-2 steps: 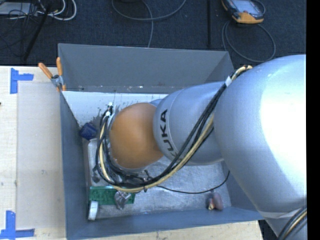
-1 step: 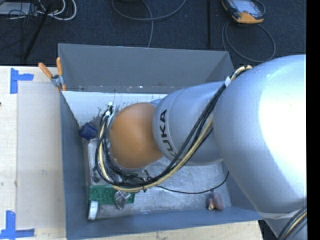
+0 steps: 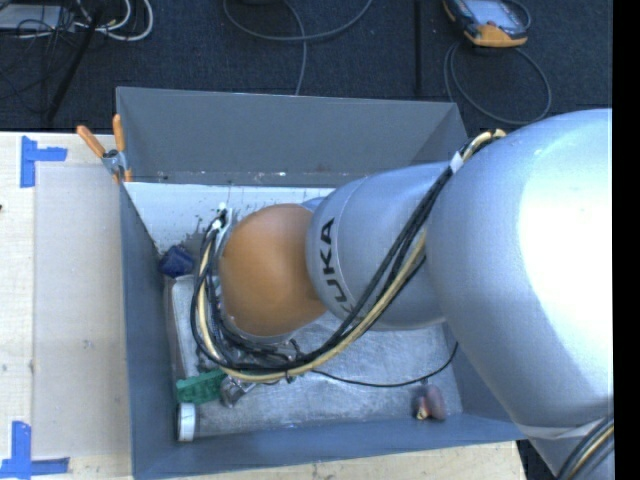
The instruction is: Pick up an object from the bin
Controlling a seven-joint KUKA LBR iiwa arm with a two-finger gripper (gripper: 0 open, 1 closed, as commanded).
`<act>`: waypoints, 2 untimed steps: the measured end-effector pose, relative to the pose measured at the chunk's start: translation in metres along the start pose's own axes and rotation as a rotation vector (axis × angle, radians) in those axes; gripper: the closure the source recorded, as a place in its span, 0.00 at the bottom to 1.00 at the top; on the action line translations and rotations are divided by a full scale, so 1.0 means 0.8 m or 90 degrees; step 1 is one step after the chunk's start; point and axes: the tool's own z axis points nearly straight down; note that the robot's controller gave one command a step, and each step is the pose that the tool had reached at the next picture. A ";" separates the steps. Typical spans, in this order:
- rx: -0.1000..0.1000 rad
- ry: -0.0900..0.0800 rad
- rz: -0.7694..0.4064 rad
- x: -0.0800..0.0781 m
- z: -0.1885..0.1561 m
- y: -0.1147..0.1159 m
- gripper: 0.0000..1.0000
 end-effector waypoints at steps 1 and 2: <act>0.001 -0.009 0.003 -0.002 -0.108 0.000 1.00; 0.001 -0.007 0.006 -0.002 -0.159 0.001 1.00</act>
Offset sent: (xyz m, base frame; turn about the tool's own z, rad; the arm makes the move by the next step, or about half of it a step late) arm 0.0000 0.0000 0.0829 0.0000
